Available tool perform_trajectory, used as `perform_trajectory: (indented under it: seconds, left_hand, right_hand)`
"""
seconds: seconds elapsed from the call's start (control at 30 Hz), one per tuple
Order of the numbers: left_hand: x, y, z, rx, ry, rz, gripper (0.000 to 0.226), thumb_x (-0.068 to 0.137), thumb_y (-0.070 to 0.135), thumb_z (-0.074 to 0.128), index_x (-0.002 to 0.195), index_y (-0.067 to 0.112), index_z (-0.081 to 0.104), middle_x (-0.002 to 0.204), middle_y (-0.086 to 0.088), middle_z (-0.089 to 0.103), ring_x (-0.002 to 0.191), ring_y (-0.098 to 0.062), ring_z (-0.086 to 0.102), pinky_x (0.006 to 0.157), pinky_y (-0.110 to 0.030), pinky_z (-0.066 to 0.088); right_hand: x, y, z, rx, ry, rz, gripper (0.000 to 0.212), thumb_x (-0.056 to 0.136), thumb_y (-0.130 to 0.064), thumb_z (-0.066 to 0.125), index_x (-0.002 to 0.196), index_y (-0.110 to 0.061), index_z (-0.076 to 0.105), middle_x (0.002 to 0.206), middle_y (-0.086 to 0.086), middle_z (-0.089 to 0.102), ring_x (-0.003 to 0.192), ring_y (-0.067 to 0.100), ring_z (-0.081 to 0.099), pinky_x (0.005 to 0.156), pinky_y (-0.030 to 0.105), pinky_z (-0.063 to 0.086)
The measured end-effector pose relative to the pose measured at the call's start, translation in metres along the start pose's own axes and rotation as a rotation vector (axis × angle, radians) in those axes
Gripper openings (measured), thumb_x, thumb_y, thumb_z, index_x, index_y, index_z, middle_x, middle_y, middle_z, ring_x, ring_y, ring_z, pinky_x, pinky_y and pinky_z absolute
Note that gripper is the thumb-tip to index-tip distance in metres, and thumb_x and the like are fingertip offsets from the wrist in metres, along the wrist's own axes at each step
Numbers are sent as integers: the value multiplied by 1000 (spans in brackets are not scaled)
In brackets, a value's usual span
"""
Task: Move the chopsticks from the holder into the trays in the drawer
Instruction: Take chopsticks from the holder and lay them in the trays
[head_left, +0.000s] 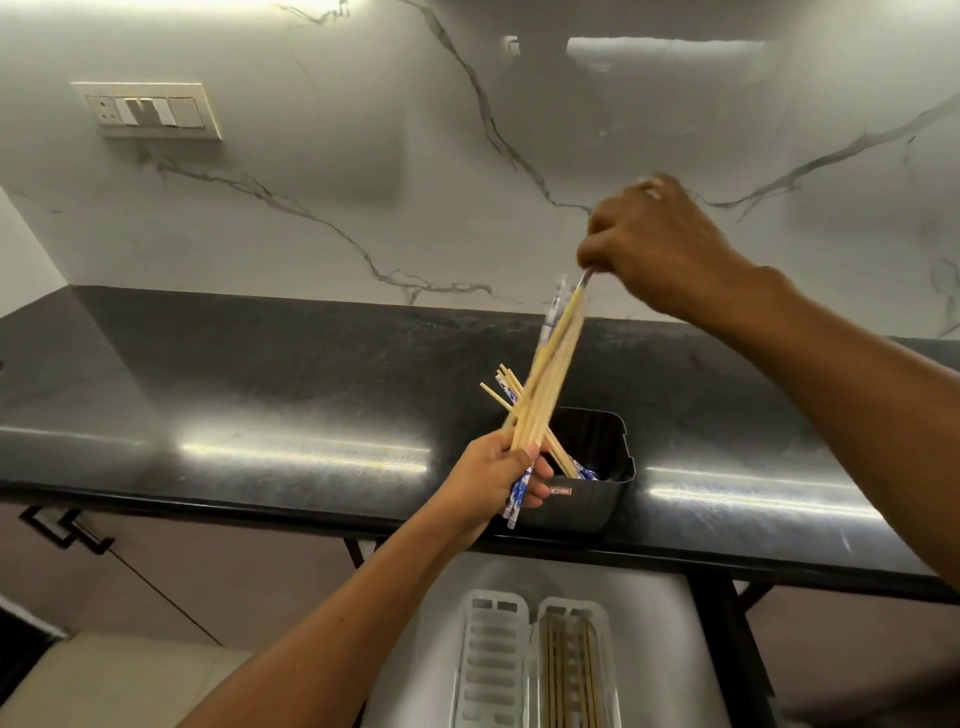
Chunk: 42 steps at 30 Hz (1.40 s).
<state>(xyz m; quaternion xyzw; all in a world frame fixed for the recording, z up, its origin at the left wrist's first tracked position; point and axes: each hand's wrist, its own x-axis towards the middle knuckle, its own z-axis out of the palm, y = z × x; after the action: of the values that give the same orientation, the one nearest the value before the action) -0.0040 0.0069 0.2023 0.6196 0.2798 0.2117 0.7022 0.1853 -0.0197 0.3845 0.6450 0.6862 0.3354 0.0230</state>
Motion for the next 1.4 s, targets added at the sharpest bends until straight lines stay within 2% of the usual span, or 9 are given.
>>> perform_trajectory:
  seconds: [0.17,0.27,0.4,0.67,0.83,1.0,1.1,1.23,1.4]
  left_hand:
    - [7,6,-8,-204,114,21,19,100,17,44,104,10,61,85,-8,67,71,-14,67,68,-27,57]
    - [14,12,-5,-267,125,53,23,100,18,45,112,5,59,96,-14,70,85,-22,71,78,-34,60]
    - [21,16,9,-299,124,86,23,100,17,45,116,5,56,99,-15,71,85,-22,72,83,-38,59]
    - [19,4,17,-216,182,93,19,98,19,50,114,18,58,99,-13,71,81,-21,71,75,-37,61]
    - [19,2,16,-157,210,69,30,97,21,51,127,18,52,107,-3,68,93,-15,71,74,-28,59]
    - [16,2,12,-177,181,51,16,97,20,52,111,24,58,95,-4,72,80,-16,73,69,-30,61]
    - [13,1,10,-178,144,58,20,97,17,52,116,12,59,87,-9,70,73,-17,69,69,-28,61]
    - [9,1,12,-141,136,67,11,97,17,52,102,21,60,80,-6,71,68,-13,69,64,-23,60]
    - [4,0,9,-74,123,83,11,96,18,51,102,25,58,79,-2,72,67,-11,70,62,-20,57]
  right_hand:
    - [-29,-4,18,638,77,541,20,93,-17,57,108,-10,69,93,8,64,71,14,53,66,20,42]
    - [-53,-44,42,1224,-73,802,19,92,-12,58,108,-6,66,97,11,70,78,11,64,71,20,50]
    - [-73,-97,58,1397,-214,869,15,92,-13,59,102,-7,68,87,10,71,69,11,66,64,21,54]
    - [-70,-111,61,1245,-372,790,15,90,-13,61,96,-3,69,75,9,72,58,13,71,57,21,59]
    - [-69,-122,63,1046,-416,685,24,93,-15,59,112,-4,66,96,14,72,64,14,70,63,25,60]
    - [-68,-121,57,832,-524,589,23,95,-22,54,110,-11,68,95,6,72,70,12,68,69,27,58]
    - [-56,-100,42,677,-291,591,18,96,-20,51,95,-15,68,90,-1,67,65,6,56,58,18,44]
    - [-24,-58,19,340,121,303,38,89,-12,61,126,-20,59,128,14,53,112,28,54,93,39,42]
    - [4,-33,2,-56,-165,-106,50,84,-25,67,131,-34,53,156,13,25,146,33,15,116,59,11]
